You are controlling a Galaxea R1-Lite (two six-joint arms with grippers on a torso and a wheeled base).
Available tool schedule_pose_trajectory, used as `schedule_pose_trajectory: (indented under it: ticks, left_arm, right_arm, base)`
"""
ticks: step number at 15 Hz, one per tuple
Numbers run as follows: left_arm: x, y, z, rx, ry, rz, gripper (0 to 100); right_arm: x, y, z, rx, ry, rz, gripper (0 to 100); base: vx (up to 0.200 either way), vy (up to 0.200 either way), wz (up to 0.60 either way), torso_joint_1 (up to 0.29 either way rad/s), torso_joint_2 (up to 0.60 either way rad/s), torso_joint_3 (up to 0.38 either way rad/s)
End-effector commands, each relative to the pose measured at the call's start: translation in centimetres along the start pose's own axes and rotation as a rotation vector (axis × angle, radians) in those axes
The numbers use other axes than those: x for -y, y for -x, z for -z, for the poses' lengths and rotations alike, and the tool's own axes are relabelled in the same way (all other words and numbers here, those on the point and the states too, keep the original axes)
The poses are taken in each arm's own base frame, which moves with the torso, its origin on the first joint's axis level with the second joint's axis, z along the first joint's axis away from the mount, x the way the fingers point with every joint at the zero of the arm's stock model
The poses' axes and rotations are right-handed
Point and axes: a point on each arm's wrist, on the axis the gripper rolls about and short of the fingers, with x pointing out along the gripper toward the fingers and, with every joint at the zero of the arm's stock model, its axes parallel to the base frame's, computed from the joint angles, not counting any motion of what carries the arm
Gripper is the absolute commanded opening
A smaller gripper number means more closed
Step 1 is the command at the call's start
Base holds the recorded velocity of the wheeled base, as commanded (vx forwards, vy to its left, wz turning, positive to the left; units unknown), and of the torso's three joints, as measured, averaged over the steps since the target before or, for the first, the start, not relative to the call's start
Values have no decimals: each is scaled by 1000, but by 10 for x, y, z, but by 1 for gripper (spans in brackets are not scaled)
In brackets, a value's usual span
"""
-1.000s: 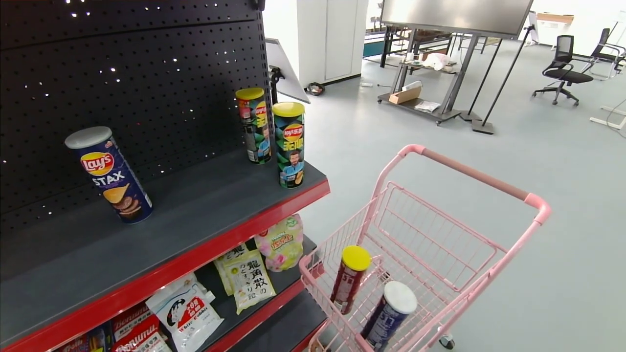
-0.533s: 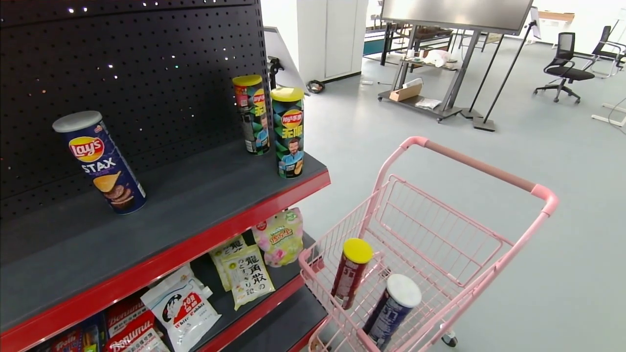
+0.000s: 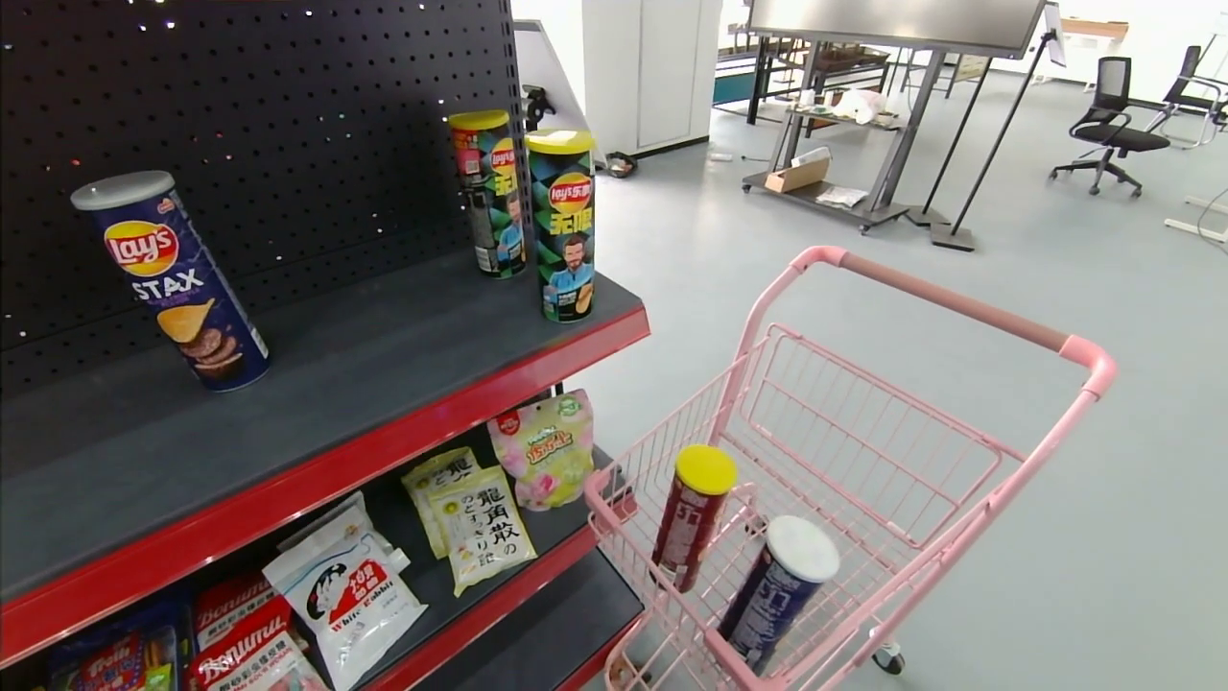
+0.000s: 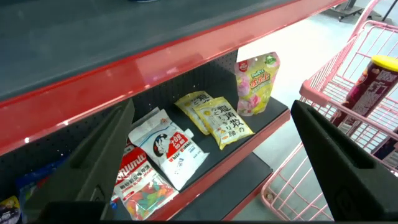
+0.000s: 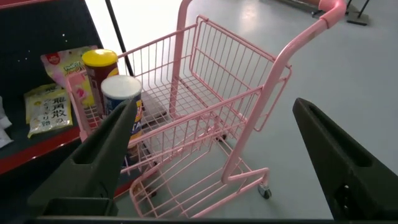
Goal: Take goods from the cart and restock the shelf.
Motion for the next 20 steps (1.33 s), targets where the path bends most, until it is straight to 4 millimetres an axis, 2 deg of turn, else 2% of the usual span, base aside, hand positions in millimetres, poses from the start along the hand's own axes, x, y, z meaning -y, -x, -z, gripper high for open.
schedule_pose_trajectory:
  ticks: [1, 8, 9, 10, 11, 12, 13, 14, 15, 16, 17, 18, 19, 20]
  left_arm:
    - [0, 0, 0, 0, 0, 0, 100]
    - [0, 0, 0, 0, -3, 0, 100]
    - [0, 0, 0, 0, -6, 0, 100]
    - [0, 0, 0, -1, -6, 0, 100]
    - [0, 0, 0, -1, -6, 0, 100]
    - [0, 0, 0, -3, -6, 1, 100]
    - [0, 0, 0, 0, -6, 1, 100]
    - [0, 0, 0, 0, -6, 1, 100]
    - [0, 0, 0, 0, -6, 1, 100]
    - [0, 0, 0, 0, -6, 1, 100]
    - [0, 0, 0, 0, -6, 1, 100]
    - [0, 0, 0, 0, -6, 1, 100]
    - [0, 0, 0, 0, -6, 1, 100]
    - [0, 0, 0, 2, -6, 1, 100]
  right_arm:
    - [0, 0, 0, -1, -1, -1, 100]
    - [0, 0, -2, 8, 4, -1, 100]
    - [1, -4, -86, 62, -63, -53, 100]
    - [2, -33, -160, 62, -224, -55, 100]
    - [2, -51, -193, 63, -271, -88, 100]
    - [0, -78, -194, -27, -211, -142, 100]
    - [-3, -100, -158, -192, -120, -154, 100]
    - [-4, -117, -130, -330, -111, -149, 100]
    - [-5, -130, -113, -419, -132, -145, 100]
    - [-14, -157, -80, -544, -160, -191, 100]
    - [-23, -169, -69, -573, -152, -238, 100]
    - [-40, -195, -51, -590, -132, -308, 100]
    - [-47, -207, -42, -603, -126, -329, 100]
    - [-61, -232, -16, -624, -116, -355, 100]
  base:
    - [0, 0, 0, -149, 398, 242]
    - [0, 0, 0, -27, 72, 46]
    - [0, 0, 0, 0, 0, 0]
    - [0, 0, 0, 0, 0, 0]
    - [0, 0, 0, 0, 0, 0]
    - [0, 0, 0, 0, 0, 0]
    - [0, 0, 0, 0, 0, 0]
    - [0, 0, 0, 0, 0, 0]
    - [0, 0, 0, 0, 0, 0]
    - [0, 0, 0, 0, 0, 0]
    - [0, 0, 0, 0, 0, 0]
    - [0, 0, 0, 0, 0, 0]
    - [0, 0, 0, 0, 0, 0]
    - [0, 0, 0, 0, 0, 0]
